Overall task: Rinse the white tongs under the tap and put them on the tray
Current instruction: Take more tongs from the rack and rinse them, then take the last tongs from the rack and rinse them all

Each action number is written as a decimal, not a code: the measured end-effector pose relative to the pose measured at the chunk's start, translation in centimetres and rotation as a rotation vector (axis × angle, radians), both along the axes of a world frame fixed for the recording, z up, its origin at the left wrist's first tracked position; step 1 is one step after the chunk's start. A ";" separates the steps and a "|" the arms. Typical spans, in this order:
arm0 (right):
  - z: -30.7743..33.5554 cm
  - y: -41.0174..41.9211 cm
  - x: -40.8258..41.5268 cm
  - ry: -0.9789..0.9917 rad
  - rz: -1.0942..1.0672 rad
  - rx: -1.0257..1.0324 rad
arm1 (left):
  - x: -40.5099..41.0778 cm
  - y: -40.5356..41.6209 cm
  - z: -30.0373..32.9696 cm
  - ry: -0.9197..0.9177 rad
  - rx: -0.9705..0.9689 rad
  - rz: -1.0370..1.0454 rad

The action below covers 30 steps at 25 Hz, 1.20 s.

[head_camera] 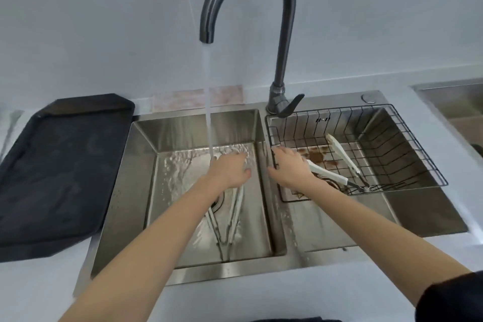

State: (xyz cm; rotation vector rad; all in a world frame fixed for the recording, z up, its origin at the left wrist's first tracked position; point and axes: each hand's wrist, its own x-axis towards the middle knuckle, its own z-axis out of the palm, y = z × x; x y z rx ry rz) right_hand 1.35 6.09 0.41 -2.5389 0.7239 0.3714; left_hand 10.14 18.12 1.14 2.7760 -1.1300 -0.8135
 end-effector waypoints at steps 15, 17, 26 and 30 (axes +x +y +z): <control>-1.6 -13.9 -6.8 0.077 -0.113 0.016 | -8.7 -13.1 -1.8 -0.044 0.003 -0.110; -2.5 -15.3 -7.1 0.089 -0.127 0.047 | -9.2 -14.1 -2.6 -0.029 0.018 -0.104; -6.0 -18.5 -6.2 0.144 -0.247 0.270 | -10.0 -16.8 -6.3 0.118 -0.037 -0.041; -6.5 -18.3 -6.0 0.098 -0.396 0.458 | -10.0 -16.8 -6.9 0.121 -0.106 -0.009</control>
